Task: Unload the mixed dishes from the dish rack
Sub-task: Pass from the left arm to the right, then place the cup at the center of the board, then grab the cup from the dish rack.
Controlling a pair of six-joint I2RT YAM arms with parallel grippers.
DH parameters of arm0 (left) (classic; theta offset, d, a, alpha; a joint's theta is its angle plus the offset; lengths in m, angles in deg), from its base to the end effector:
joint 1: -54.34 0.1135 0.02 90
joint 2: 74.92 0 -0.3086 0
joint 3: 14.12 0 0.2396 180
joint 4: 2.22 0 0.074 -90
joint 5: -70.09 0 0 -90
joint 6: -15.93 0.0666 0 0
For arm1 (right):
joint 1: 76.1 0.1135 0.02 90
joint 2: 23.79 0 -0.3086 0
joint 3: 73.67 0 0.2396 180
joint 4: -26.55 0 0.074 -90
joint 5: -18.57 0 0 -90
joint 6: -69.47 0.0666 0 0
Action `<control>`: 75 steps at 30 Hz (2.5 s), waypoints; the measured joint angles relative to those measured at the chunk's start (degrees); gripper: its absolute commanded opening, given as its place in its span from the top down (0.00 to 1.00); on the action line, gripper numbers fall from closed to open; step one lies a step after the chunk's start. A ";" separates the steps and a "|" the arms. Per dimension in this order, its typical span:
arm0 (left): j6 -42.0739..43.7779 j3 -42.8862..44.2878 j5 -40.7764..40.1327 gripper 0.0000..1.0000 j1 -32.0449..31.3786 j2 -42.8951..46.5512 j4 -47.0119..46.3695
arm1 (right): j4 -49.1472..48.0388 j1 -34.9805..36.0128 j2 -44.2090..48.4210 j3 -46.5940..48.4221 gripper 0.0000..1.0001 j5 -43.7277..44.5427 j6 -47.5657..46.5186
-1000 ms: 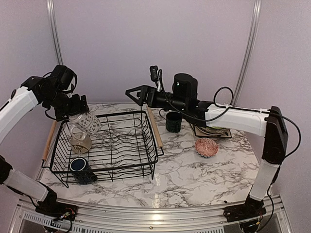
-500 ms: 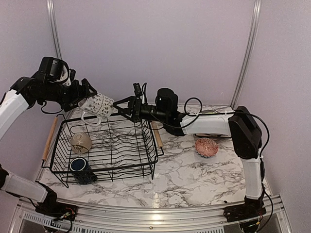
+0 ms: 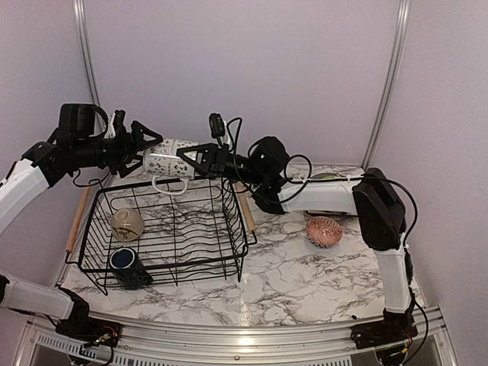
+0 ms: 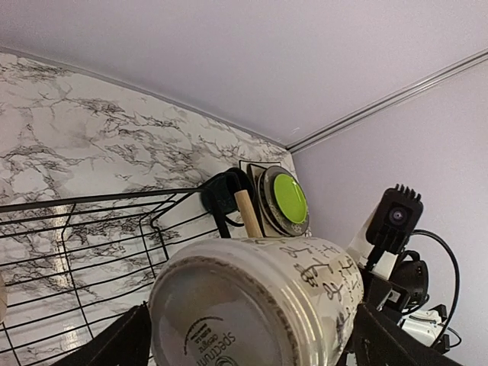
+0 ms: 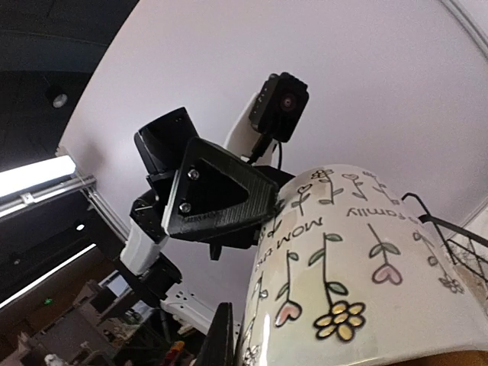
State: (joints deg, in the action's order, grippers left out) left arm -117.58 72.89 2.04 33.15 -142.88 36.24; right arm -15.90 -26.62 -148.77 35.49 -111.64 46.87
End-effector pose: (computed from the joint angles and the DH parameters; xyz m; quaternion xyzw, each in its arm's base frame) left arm 0.2322 -0.1167 0.4326 -0.0472 0.8074 -0.4348 0.3960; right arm 0.3175 0.4377 0.3570 -0.2121 0.5328 0.7754 0.2644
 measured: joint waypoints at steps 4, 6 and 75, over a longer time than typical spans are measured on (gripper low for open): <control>0.28 -0.26 -0.31 0.34 -0.26 0.79 -2.73 | 0.68 0.35 4.15 -3.50 1.00 -0.37 -2.16; 1.86 -0.26 -1.33 0.09 -0.48 1.68 -2.47 | 2.19 -0.02 6.51 -6.69 1.00 -0.28 -3.69; 9.70 -5.57 -23.08 0.65 -8.02 -17.29 48.11 | 94.66 -4.00 14.86 -6.47 0.05 58.97 -67.01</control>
State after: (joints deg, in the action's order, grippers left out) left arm -107.88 67.32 -21.04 25.13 -160.17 84.35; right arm 78.76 -30.62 -133.91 29.02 -52.67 -20.15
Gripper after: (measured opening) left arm 0.930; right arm 0.933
